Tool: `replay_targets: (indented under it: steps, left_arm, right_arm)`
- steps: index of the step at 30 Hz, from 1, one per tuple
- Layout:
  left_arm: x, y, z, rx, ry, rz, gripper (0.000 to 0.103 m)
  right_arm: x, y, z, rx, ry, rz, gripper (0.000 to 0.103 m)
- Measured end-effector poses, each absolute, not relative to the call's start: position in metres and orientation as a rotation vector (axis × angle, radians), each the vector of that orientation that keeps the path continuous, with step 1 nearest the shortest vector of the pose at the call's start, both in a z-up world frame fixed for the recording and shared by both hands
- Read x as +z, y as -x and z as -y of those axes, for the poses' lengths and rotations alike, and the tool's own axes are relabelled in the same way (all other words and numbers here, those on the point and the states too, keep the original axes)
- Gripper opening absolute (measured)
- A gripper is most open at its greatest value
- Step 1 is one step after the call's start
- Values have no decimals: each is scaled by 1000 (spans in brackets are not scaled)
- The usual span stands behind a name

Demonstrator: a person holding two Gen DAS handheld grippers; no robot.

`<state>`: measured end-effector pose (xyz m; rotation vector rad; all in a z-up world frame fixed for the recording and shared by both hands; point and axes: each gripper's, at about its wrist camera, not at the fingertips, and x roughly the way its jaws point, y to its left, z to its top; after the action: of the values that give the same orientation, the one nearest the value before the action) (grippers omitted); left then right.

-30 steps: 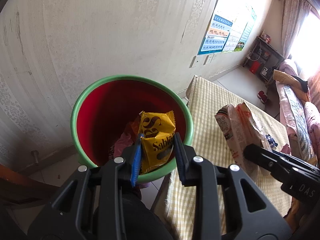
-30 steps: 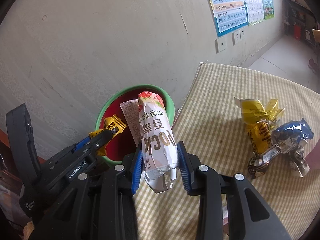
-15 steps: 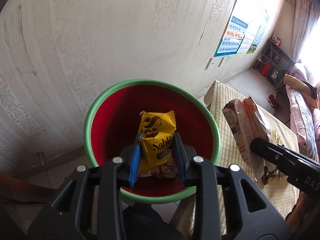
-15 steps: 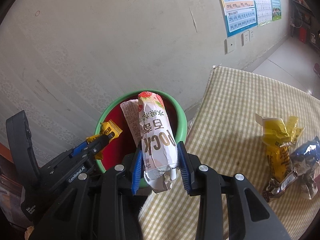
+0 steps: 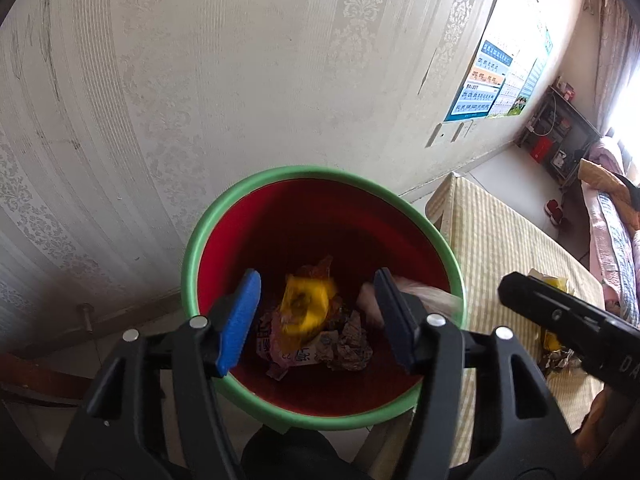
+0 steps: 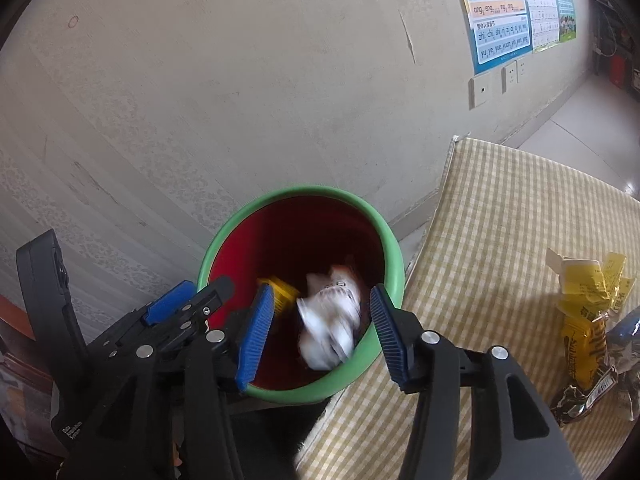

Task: Collect trash
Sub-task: 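Grasp the pink paper carton with the left tool while the right tool grasps the blue-white chip bag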

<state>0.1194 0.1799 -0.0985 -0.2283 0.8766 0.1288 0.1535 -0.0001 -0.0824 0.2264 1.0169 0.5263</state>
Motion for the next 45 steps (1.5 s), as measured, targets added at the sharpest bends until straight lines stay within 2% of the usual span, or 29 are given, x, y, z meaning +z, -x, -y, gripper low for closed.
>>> replay_targets:
  steps: [9, 14, 23, 29, 30, 31, 33, 38, 45]
  left_arm:
    - [-88, -92, -148, 69, 193, -861, 58]
    - [-86, -72, -112, -18, 184, -865, 60]
    - [-91, -45, -36, -190, 63, -915, 62]
    - [-108, -31, 3, -262, -6, -982, 63]
    - [-110, -29, 9, -272, -19, -987, 63]
    - [-111, -27, 13, -278, -27, -991, 63]
    - [-112, -24, 21, -301, -36, -1002, 63]
    - [-122, -18, 41, -354, -55, -1041, 67]
    - [-149, -23, 71, -423, -75, -1137, 68]
  right_arm:
    - [-46, -112, 68, 456, -183, -914, 51]
    - [-43, -70, 128, 368, -155, -919, 53]
    - [-109, 12, 204, 246, -224, -1138, 55]
    - [-151, 51, 210, 290, -284, -1270, 55]
    - [-157, 55, 208, 302, -280, -1287, 51]
    - [-162, 56, 206, 305, -269, -1295, 41]
    - [-163, 58, 206, 327, -295, -1280, 32]
    - [-142, 49, 221, 273, -309, -1165, 30]
    - [-137, 45, 241, 197, -329, -1105, 30]
